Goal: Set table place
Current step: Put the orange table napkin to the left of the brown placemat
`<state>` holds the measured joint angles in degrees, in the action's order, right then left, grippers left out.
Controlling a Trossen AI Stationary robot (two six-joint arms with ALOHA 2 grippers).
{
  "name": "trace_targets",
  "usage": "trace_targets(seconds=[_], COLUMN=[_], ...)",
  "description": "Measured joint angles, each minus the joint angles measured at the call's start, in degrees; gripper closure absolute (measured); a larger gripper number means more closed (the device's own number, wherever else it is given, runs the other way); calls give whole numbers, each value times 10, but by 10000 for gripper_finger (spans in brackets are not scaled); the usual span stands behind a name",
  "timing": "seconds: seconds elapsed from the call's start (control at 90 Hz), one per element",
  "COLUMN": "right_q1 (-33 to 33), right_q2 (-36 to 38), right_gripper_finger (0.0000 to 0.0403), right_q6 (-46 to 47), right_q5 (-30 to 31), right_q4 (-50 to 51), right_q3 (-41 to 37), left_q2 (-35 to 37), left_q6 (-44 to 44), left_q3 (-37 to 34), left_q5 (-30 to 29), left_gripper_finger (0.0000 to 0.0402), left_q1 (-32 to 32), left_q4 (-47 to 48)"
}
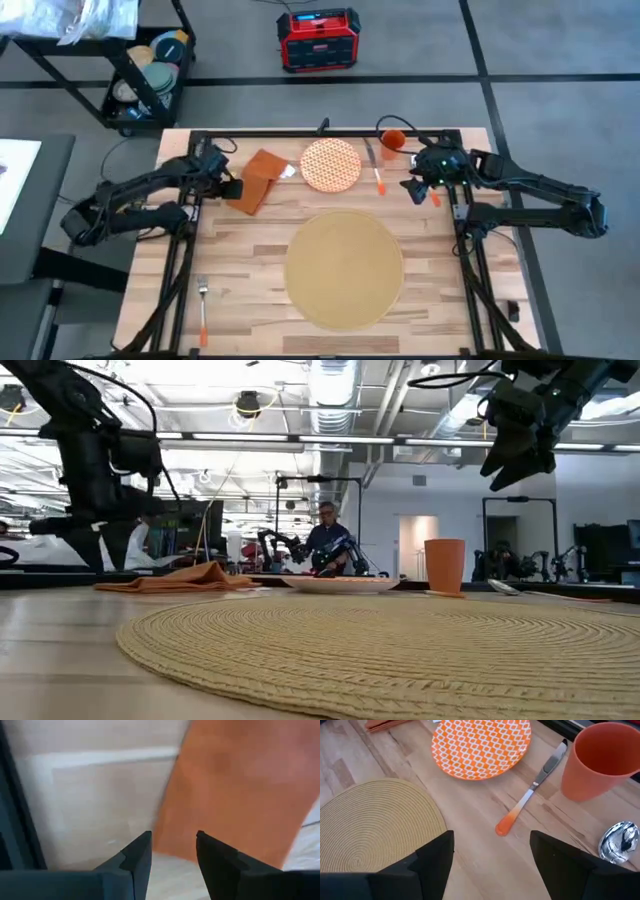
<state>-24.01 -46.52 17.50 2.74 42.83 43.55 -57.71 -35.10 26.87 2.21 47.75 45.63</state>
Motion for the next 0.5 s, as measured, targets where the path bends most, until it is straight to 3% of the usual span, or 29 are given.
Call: trace_targets(seconds=[0.3,0.5], right_q1=[0,0], right_q2=[0,0], right_gripper_finger=[152,152], right_q6=[0,11], right_q5=[0,-2], right_q4=[-1,-2], right_q3=[0,0], left_q2=[-84,-131], left_q6=[18,41], left_q3=[1,3], left_q5=[-23,-2], left_gripper_finger=[267,275], left_q1=[-17,-33], left_q4=[-59,-69])
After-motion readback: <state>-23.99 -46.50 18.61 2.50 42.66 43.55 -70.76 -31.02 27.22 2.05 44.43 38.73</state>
